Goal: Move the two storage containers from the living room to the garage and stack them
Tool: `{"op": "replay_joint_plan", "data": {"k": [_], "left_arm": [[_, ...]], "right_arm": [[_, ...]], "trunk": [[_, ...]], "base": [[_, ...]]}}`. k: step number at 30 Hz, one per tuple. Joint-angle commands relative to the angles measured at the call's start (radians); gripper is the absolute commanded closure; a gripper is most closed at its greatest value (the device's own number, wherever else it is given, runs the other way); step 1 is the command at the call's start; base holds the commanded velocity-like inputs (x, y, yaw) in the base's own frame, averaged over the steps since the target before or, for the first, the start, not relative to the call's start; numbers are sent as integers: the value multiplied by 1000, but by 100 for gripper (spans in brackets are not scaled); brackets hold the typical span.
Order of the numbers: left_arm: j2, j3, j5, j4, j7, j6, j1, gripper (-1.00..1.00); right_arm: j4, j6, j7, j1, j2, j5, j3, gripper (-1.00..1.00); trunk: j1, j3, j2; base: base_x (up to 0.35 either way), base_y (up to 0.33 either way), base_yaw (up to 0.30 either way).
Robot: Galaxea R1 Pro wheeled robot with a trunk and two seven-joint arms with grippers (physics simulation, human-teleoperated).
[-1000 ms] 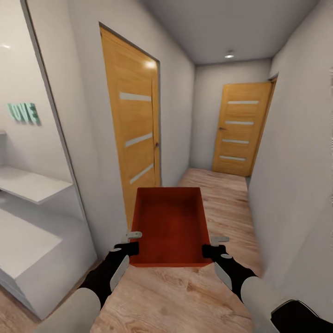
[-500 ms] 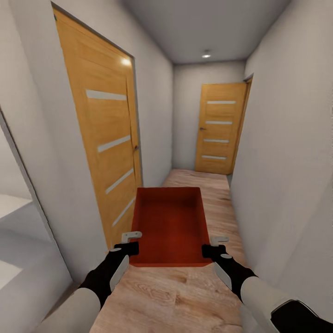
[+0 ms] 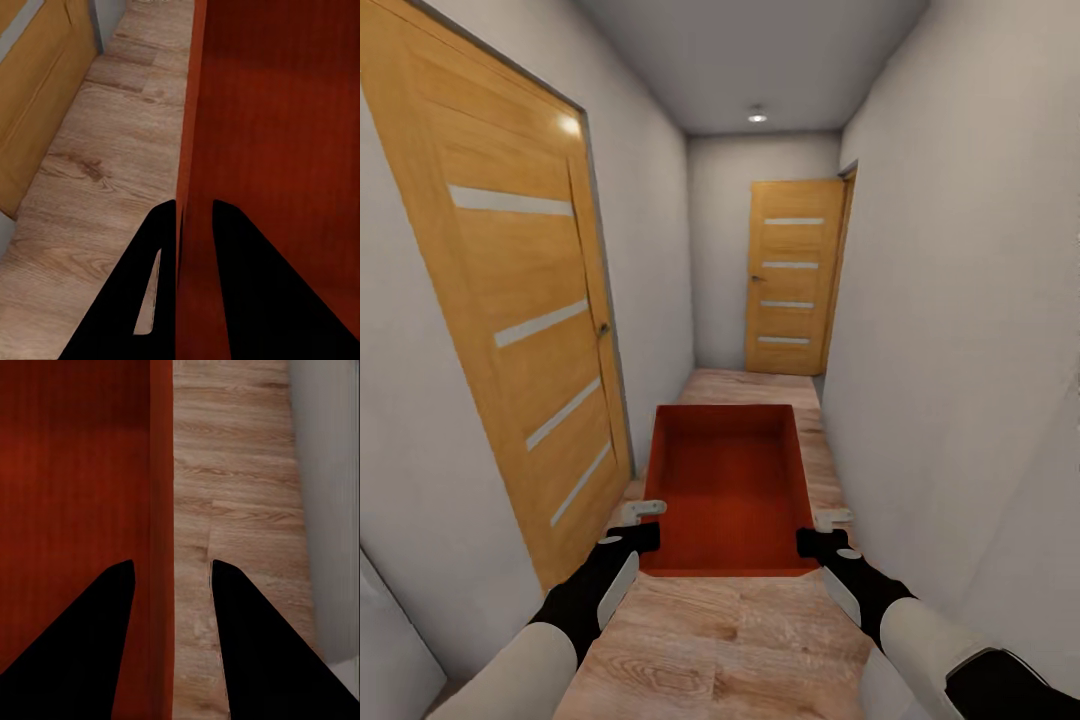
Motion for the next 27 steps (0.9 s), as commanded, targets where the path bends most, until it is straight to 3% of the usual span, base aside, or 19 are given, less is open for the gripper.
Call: {"op": "replay_joint_plan", "data": {"k": [1,6,27], "left_arm": [[5,-4,-10,-4,15,7,0,100],[5,-4,-10,-4,15,7,0,100],[5,-2,-10,-7,15,7,0,100]], "right_arm": [[2,-5,0,-1,-5,-14,-9,100],[2,-5,0,-1,-5,-14,-9,100],[2,-5,0,-1,-5,-14,-9,100]], "trunk": [[1,0,-1],[1,0,-1],[1,0,-1]], "base": [[322,0,-249],[322,0,-167],[322,0,-3]]}}
